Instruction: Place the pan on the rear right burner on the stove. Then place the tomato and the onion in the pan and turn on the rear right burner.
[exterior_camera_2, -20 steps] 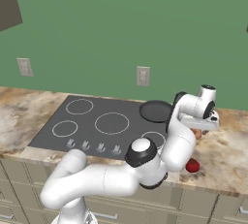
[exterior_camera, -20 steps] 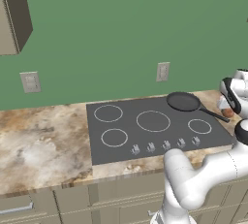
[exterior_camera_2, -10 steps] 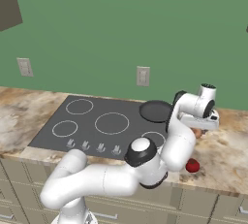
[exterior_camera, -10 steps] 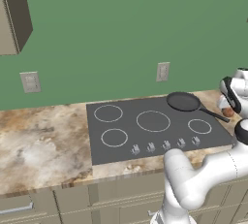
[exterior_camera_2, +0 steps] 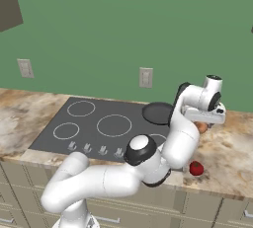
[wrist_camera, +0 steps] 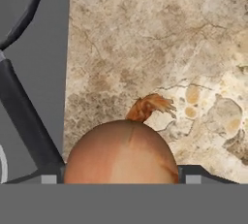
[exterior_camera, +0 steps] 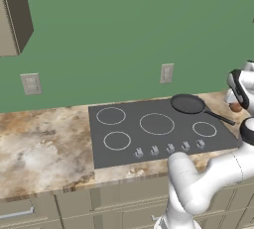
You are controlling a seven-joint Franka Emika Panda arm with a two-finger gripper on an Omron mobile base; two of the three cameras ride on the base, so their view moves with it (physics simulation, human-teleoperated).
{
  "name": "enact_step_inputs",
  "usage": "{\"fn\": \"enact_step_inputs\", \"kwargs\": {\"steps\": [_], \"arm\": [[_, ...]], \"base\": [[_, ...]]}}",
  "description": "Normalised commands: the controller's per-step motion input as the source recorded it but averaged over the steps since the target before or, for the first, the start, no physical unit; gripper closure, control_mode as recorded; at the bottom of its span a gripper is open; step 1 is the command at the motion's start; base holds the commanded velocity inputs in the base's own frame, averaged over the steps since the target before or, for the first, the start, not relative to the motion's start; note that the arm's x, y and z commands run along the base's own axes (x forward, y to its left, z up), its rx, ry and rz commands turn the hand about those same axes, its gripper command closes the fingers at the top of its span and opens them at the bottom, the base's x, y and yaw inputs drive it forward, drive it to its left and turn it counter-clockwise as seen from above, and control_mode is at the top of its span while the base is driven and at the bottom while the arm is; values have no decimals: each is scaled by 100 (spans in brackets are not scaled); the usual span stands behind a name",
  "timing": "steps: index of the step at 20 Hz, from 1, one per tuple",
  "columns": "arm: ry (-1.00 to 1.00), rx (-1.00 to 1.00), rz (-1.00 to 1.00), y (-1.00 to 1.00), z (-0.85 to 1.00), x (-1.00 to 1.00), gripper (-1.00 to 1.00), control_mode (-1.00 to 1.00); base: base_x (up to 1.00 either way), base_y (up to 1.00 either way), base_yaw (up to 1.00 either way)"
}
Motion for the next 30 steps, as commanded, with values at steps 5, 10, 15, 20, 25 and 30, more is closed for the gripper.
{"fn": "enact_step_inputs", "kwargs": {"steps": [5, 10, 15, 20, 25, 30], "arm": [[-16, 0, 0, 43, 4, 0, 100, -100], [-19, 0, -1, 50, 19, 0, 100, -100], [-19, -2, -2, 39, 19, 0, 100, -100], [-19, -7, 0, 51, 5, -3, 100, -100], [-19, -11, 0, 66, 24, -11, 100, -100], [-14, -9, 0, 49, 44, -12, 100, -100]], "base": [[0, 0, 0], [0, 0, 0], [0, 0, 0], [0, 0, 0], [0, 0, 0], [0, 0, 0]]}}
